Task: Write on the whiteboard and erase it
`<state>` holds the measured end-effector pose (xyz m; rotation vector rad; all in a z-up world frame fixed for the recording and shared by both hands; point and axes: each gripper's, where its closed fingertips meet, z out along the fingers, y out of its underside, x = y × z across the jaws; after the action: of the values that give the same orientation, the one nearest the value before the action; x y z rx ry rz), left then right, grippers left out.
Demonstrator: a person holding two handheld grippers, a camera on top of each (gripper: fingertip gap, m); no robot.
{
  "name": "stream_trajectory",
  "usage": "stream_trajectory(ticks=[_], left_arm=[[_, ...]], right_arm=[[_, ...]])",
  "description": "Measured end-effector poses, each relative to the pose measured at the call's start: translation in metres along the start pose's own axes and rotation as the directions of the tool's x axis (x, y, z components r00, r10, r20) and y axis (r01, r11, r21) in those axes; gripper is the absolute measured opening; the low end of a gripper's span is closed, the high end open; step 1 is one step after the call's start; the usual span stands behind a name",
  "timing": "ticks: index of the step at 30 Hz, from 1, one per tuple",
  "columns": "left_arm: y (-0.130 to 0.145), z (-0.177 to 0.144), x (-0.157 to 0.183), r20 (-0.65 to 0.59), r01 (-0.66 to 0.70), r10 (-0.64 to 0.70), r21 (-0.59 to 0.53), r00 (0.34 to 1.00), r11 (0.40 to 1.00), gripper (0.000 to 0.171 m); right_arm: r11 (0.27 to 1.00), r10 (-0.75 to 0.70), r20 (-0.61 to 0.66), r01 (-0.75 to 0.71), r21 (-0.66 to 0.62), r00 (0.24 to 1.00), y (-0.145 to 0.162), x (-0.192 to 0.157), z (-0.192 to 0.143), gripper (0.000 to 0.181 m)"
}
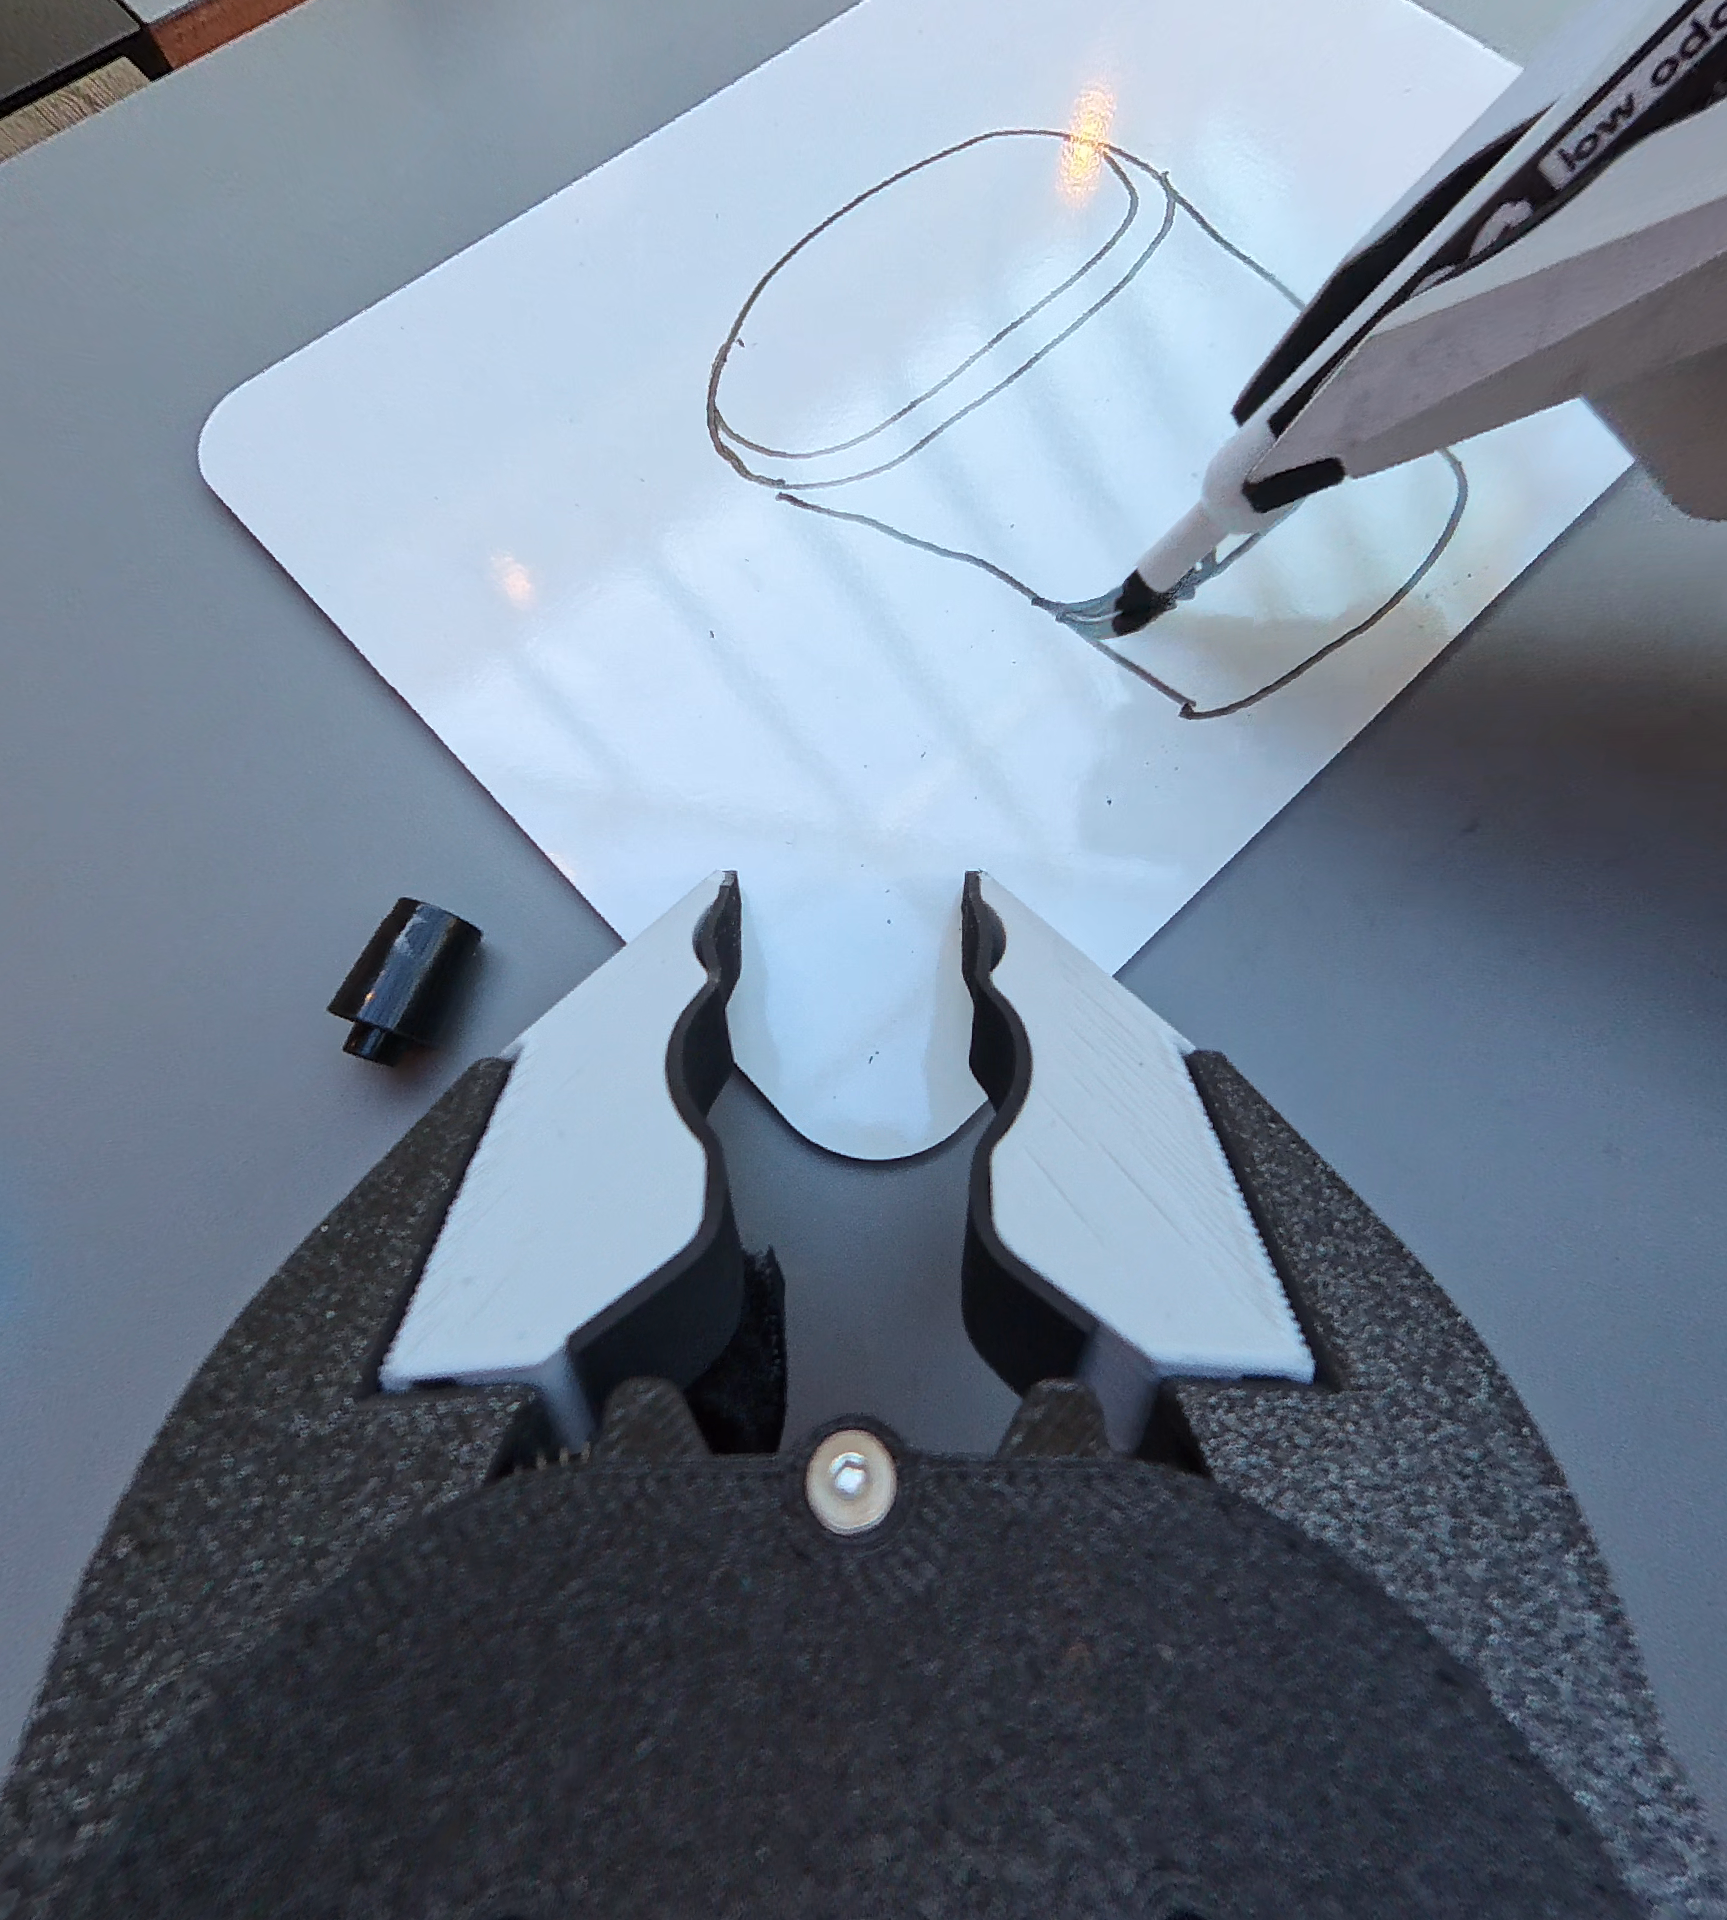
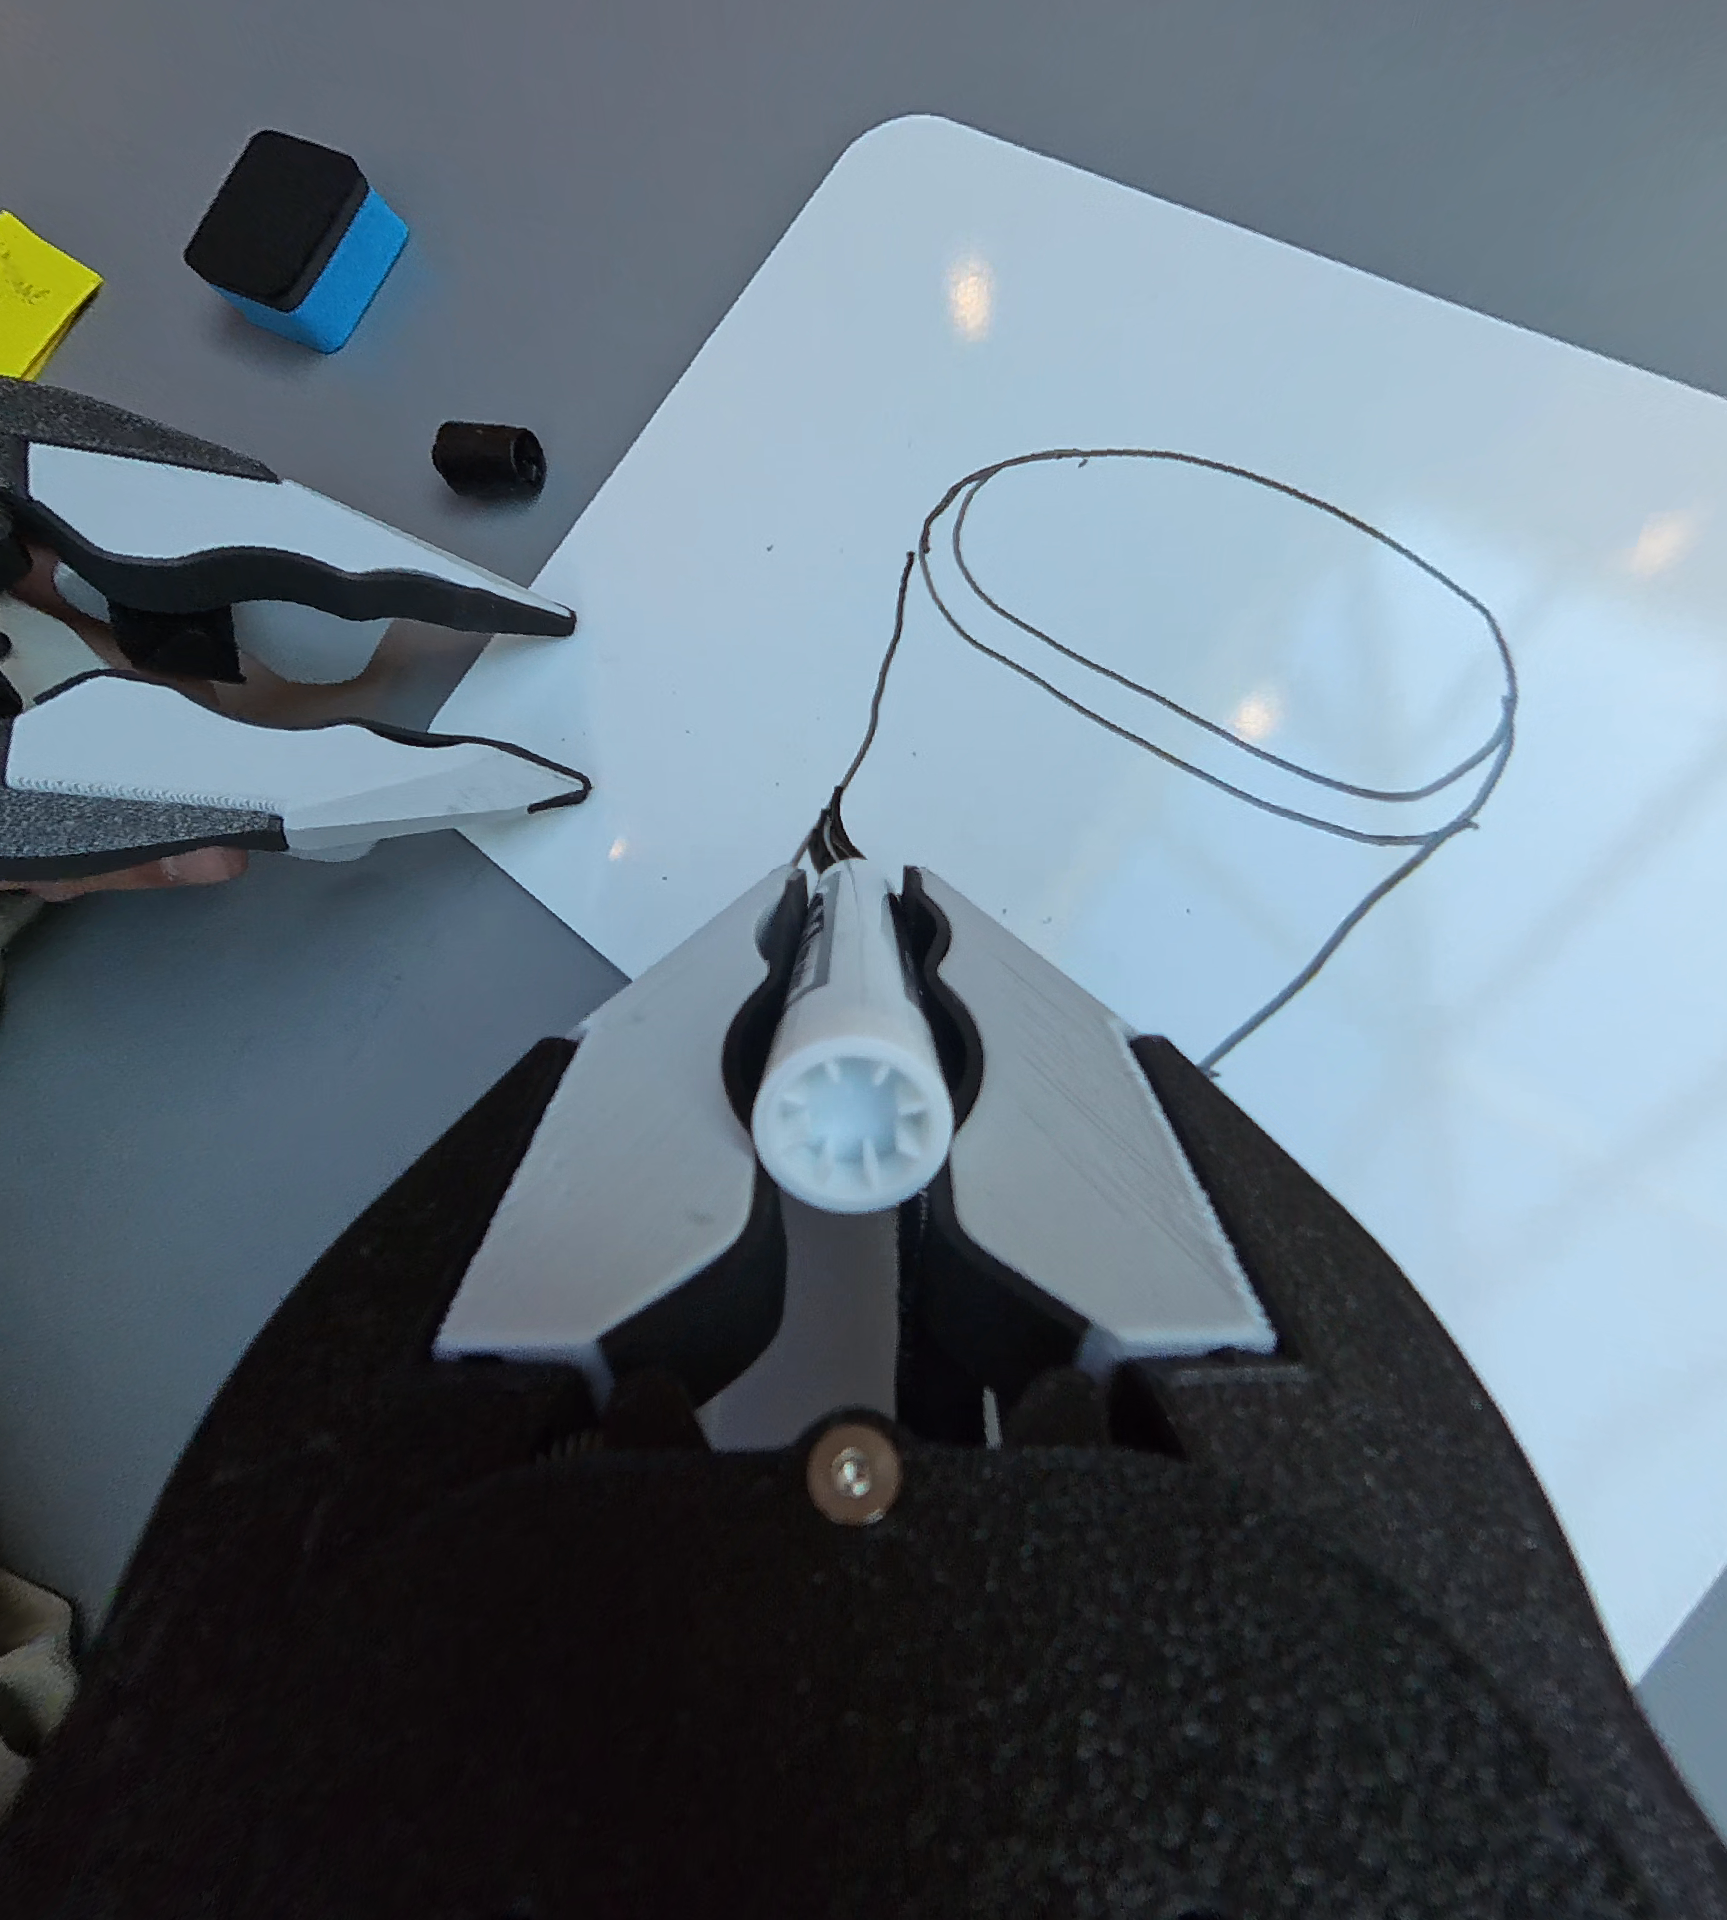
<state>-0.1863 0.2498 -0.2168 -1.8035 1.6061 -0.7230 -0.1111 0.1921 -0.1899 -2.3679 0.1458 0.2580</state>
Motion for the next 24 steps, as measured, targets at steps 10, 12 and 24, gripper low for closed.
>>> stream_trajectory(ticks=[10, 12, 24], left_arm=[[0.0, 0.0, 0.0, 0.0, 0.0, 0.0, 0.0, 1.0, 1.0, 0.043], [0.0, 0.0, 0.0, -0.001, 0.002, -0.002, 0.0, 1.0, 1.0, 0.043], [-0.001, 0.001, 0.0, -0.004, 0.006, -0.006, -0.005, 1.0, 1.0, 0.043]], right_arm=[[1.0, 0.029, -0.012, -0.029, 0.005, 1.0, 0.006, 0.01, -0.008, 0.018], [1.0, 0.023, -0.01, -0.023, -0.001, 1.0, 0.005, 0.009, -0.008, 0.018], [0.969, 0.111, -0.109, -0.083, 0.235, 0.988, 0.013, 0.009, -0.038, 0.019]])
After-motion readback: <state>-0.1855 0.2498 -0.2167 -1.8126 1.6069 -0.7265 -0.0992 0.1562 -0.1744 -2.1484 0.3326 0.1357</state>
